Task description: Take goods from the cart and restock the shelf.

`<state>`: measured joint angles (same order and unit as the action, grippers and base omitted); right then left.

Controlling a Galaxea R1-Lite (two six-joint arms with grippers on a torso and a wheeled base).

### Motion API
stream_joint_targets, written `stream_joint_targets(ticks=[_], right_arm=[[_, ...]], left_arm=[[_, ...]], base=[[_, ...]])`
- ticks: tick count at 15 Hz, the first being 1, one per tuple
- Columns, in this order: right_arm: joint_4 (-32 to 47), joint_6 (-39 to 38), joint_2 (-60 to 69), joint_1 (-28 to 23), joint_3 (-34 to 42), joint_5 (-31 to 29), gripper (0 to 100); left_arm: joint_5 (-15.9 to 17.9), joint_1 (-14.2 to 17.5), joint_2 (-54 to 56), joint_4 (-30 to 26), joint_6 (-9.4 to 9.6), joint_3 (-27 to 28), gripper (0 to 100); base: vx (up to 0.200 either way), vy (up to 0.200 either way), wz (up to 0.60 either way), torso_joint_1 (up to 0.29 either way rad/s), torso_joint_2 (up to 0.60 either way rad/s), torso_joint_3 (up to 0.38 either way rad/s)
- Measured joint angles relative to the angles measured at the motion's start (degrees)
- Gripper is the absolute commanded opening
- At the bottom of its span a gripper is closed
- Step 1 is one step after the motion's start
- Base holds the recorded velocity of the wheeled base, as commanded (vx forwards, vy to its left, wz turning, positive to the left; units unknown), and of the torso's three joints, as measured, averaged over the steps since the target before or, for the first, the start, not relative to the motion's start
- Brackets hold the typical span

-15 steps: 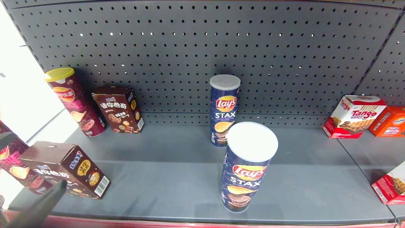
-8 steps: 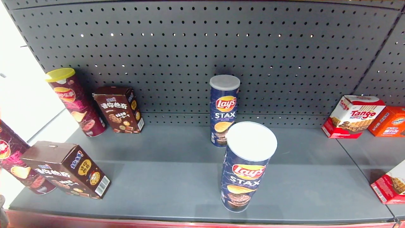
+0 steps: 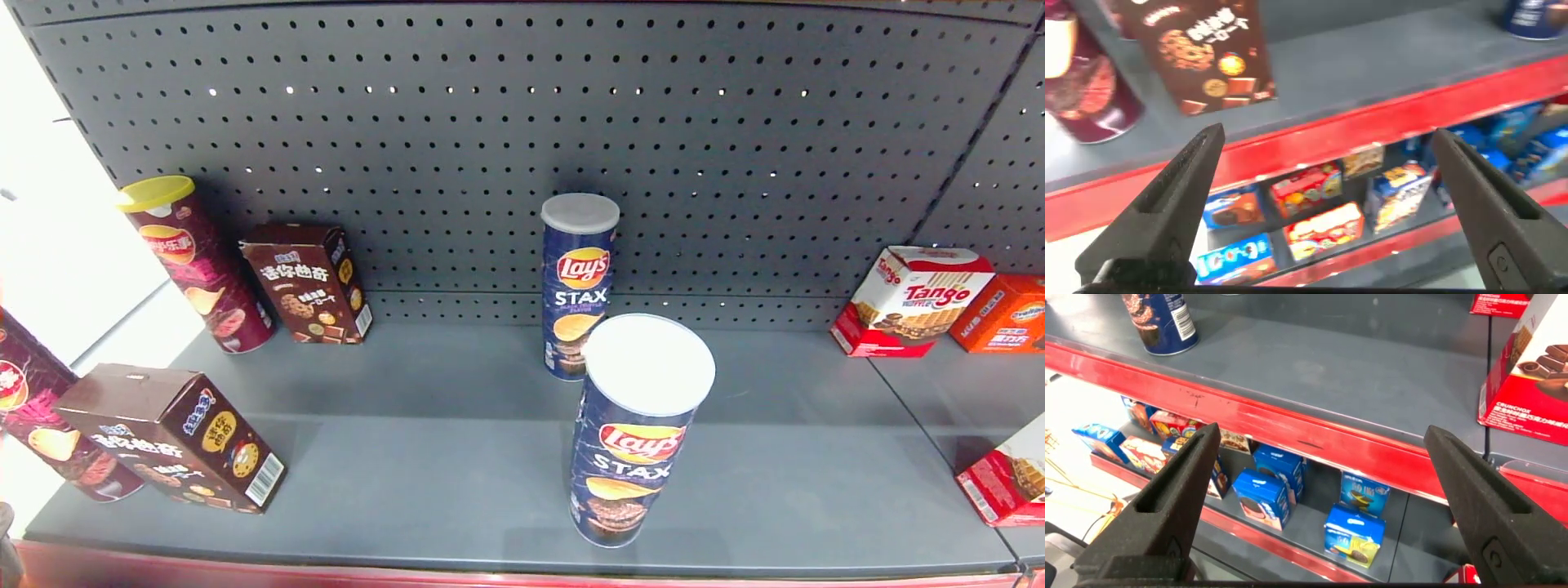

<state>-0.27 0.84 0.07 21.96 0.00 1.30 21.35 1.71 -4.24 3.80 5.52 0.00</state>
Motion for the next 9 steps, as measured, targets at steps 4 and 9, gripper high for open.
stream_joint_targets(ticks=[4, 9], right_arm=[[0.00, -0.05, 0.00, 0.00, 0.00, 0.00, 100], [0.02, -0.02, 0.00, 0.00, 0.00, 0.00, 100]], left_arm=[[-4.84, -1.68, 3.40, -0.88, -3.28, 0.00, 100], [-19.68, -1.50, 4.38, -3.01, -2.40, 0.00, 100]], base=[[0.000, 0.000, 0.00, 0.000, 0.00, 0.000], [0.000, 0.000, 0.00, 0.000, 0.00, 0.000]])
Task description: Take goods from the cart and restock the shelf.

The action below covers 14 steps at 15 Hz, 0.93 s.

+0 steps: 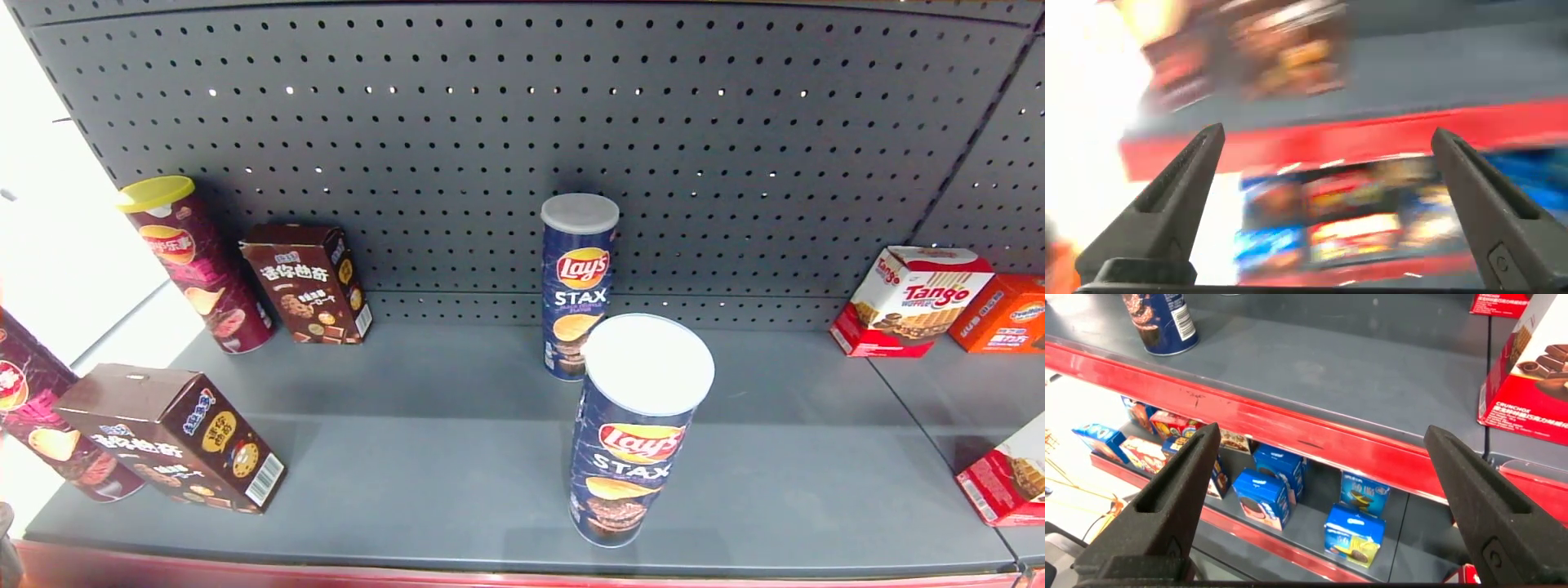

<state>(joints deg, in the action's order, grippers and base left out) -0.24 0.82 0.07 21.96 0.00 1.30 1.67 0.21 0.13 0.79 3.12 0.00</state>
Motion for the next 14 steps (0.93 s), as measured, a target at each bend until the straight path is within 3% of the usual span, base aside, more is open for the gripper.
stream_joint_targets(ticks=[1, 3, 4, 10, 14], right_arm=[[-0.02, 0.02, 0.00, 0.00, 0.00, 0.00, 100], [-0.02, 0.00, 0.00, 0.00, 0.00, -0.02, 100], [0.00, 0.02, 0.00, 0.00, 0.00, 0.00, 100], [-0.07, 0.16, 0.00, 0.30, -0.07, 0.09, 100], [-0.05, -4.29, -5.17, -0.68, -9.97, -0.27, 100]], left_arm=[[-1.89, 0.01, 0.02, -0.44, 0.05, 0.00, 100], [3.00, -0.02, 0.05, -0.79, 0.05, 0.00, 100], [3.69, -0.05, 0.05, -0.79, 0.05, 0.00, 100], [3.88, -0.13, 0.05, -0.79, 0.13, 0.00, 100], [3.99, -0.21, 0.05, -0.79, 0.10, 0.00, 100]], base=[[0.000, 0.000, 0.00, 0.000, 0.00, 0.000], [0.000, 0.000, 0.00, 0.000, 0.00, 0.000], [0.000, 0.000, 0.00, 0.000, 0.00, 0.000], [0.000, 0.000, 0.00, 0.000, 0.00, 0.000], [0.000, 0.000, 0.00, 0.000, 0.00, 0.000]])
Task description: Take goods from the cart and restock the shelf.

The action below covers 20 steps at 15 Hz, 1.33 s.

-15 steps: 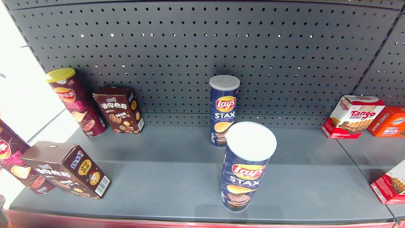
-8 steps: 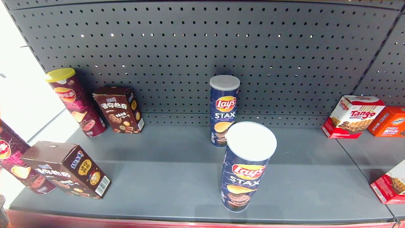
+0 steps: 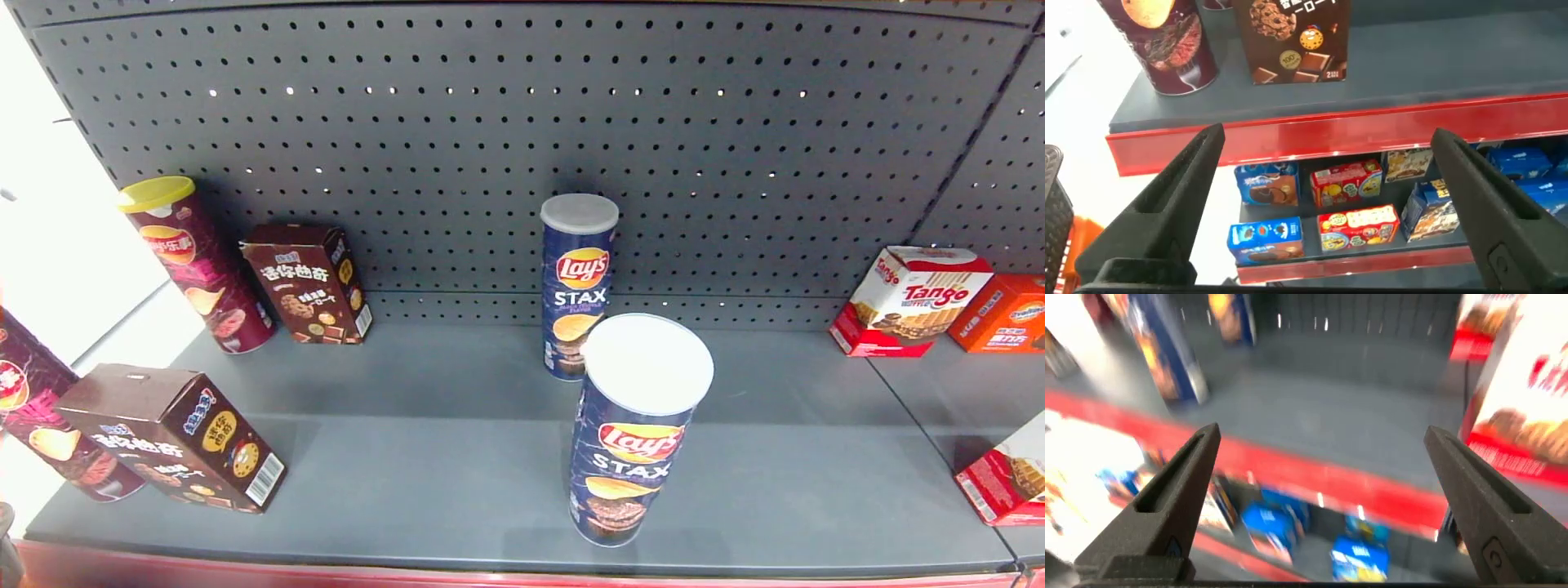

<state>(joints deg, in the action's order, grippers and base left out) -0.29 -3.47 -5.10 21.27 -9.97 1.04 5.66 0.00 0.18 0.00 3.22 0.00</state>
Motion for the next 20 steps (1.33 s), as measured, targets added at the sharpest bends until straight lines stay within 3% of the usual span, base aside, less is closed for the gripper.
stream_joint_targets(ticks=[2, 5, 8, 11, 14, 20], right_arm=[[-0.15, -1.85, -9.73, -0.09, -6.58, 1.54, 100], [-4.17, 1.21, -28.09, 0.68, -14.75, 3.63, 100], [-10.68, 3.80, -42.92, 6.18, -19.63, 4.79, 100], [-12.90, 4.45, -52.13, 10.69, -20.98, 7.28, 100], [-15.03, 4.89, -58.30, 13.46, -21.28, 7.36, 100], [-16.13, 8.25, -65.41, 15.71, -21.50, 7.55, 100]], left_arm=[[-0.02, -0.02, 0.00, 0.00, 0.34, 0.00, 100], [0.04, -0.02, -0.02, -0.02, 0.39, 0.00, 100], [0.13, 0.00, -0.02, 0.00, 0.44, 0.00, 100], [-0.02, 0.00, -0.02, 0.00, 0.79, 0.00, 100], [-0.07, -0.02, -0.02, 0.02, 2.68, 0.00, 100], [-0.07, 0.00, -0.05, -0.07, 2.50, 0.00, 100]], base=[[0.000, 0.000, 0.00, 0.000, 0.00, 0.000], [0.000, 0.000, 0.00, 0.000, 0.00, 0.000], [0.000, 0.000, 0.00, 0.000, 0.00, 0.000], [0.000, 0.000, 0.00, 0.000, 0.00, 0.000], [0.000, 0.000, 0.00, 0.000, 0.00, 0.000], [0.000, 0.000, 0.00, 0.000, 0.00, 0.000]])
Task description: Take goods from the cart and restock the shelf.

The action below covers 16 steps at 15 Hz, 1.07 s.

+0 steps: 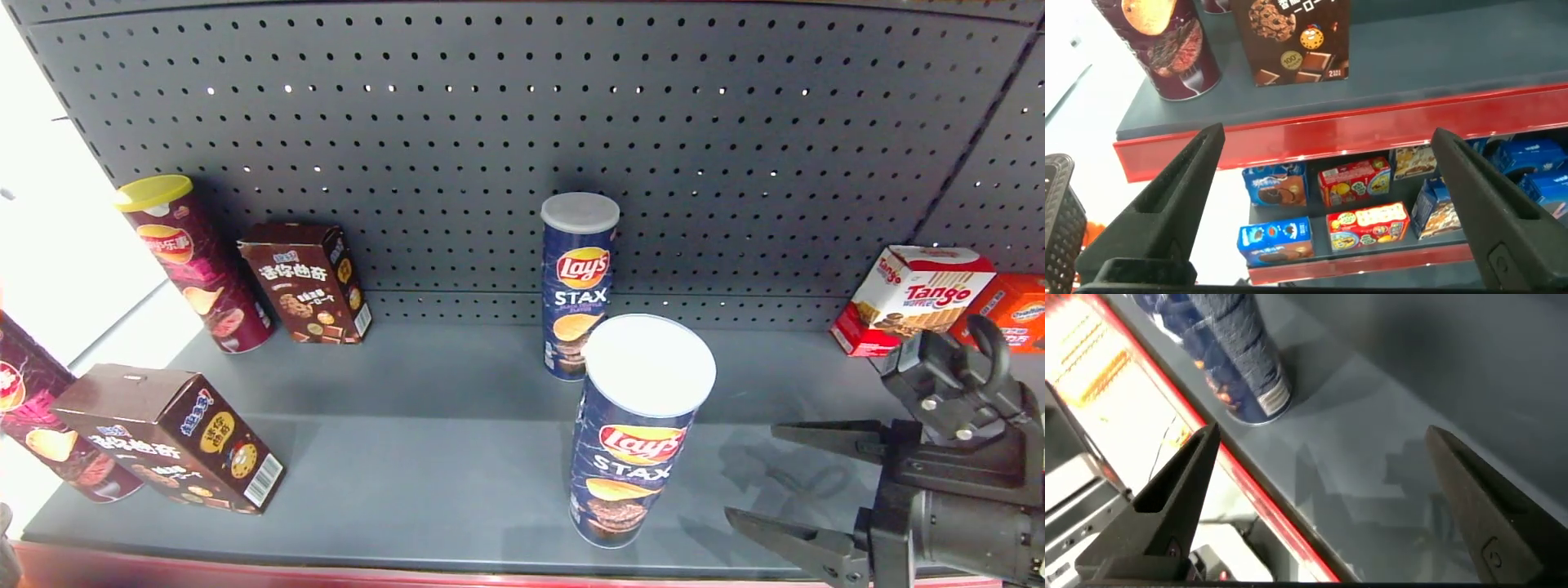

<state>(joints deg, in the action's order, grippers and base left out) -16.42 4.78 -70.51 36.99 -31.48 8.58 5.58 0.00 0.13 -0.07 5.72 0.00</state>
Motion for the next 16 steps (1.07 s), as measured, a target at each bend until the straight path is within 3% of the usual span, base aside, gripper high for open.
stream_joint_targets(ticks=[16], right_arm=[[-2.76, 0.04, -11.40, 0.55, -6.75, -0.10, 100]], left_arm=[[0.02, 0.00, -0.02, -0.02, -0.94, 0.00, 100]], base=[[0.000, 0.000, 0.00, 0.000, 0.00, 0.000]])
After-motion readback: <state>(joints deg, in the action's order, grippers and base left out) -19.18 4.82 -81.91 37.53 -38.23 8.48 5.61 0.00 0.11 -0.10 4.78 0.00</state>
